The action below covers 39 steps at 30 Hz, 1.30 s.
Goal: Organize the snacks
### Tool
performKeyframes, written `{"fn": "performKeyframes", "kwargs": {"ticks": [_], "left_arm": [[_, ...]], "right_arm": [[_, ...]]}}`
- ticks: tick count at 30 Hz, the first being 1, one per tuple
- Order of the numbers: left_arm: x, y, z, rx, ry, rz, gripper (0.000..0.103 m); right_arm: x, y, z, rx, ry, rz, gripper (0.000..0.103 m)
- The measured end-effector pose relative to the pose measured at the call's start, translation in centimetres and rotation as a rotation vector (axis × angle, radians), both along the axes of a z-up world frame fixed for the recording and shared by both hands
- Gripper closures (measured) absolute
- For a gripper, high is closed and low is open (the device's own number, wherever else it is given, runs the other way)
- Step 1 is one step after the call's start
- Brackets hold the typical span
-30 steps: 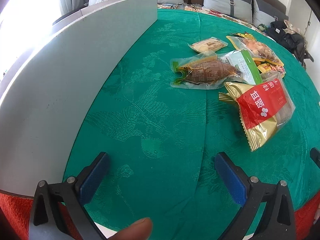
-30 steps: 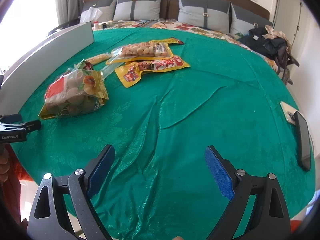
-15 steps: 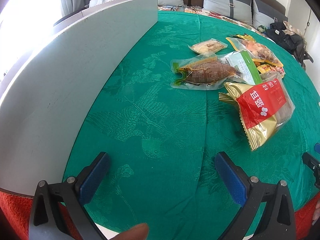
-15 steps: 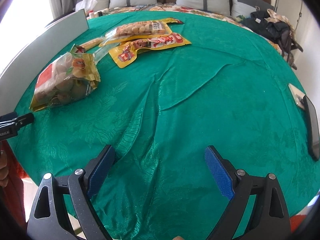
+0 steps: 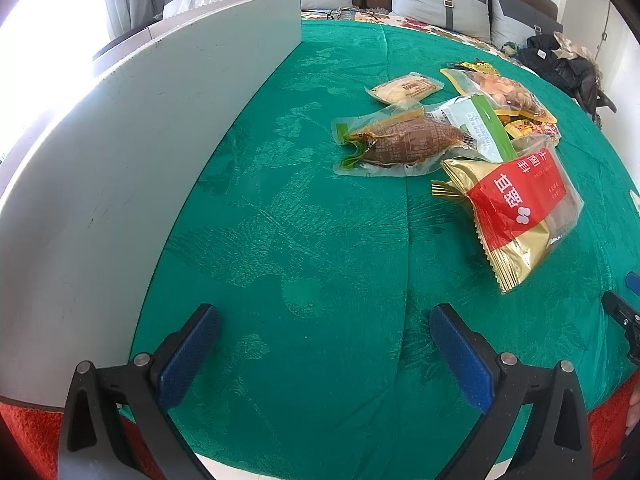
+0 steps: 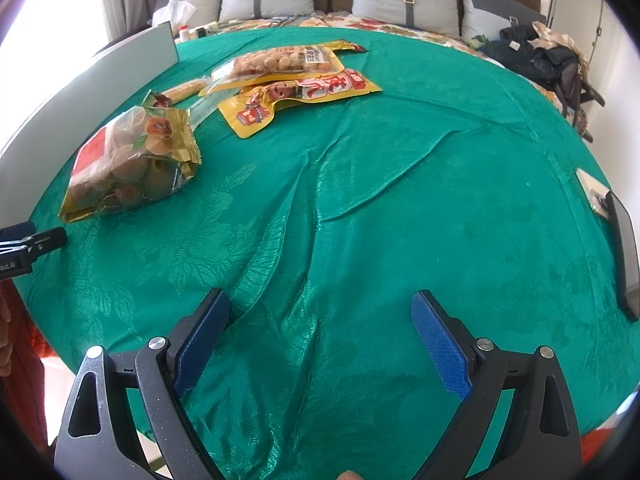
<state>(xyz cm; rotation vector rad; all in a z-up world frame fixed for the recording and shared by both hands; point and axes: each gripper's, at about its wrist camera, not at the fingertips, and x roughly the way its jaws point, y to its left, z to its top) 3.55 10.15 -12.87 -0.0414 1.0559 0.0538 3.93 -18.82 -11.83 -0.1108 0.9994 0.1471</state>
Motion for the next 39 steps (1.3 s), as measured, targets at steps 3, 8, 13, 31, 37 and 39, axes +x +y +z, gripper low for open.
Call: {"fn": "performKeyframes", "kwargs": {"ticks": [3,8,13,31,37,39], "left_arm": [[0.05,0.05,0.01,-0.002,0.004,-0.005,0.0],[0.15,0.1,0.06,-0.005,0.016,-0.011,0.0],[0.14,0.04,0.02,-0.002,0.007,-0.003,0.0],[0.02,0.07,0.06,-0.003,0.02,0.003,0.0],[-0.21,0.06,0.05,-0.002,0.01,0.005,0.0],[-0.43,0.06,0.05,-0.002,0.004,0.005,0.0]], "right_arm": [[-0.12,-0.05,0.03,0.002,-0.006,0.002,0.009],[-0.19,-0.12,0.09,0.003,-0.001,-0.006,0.008],[-0.16,-0.1,0.13,0.003,0.001,-0.008,0.008],[-0.52,-0.2,0.13,0.005,-0.021,-0.009,0.008],[-0.52,-0.2,0.12,0.005,-0.021,-0.009,0.008],[-0.52,-0.2,0.13,0.005,-0.022,-0.009,0.008]]}}
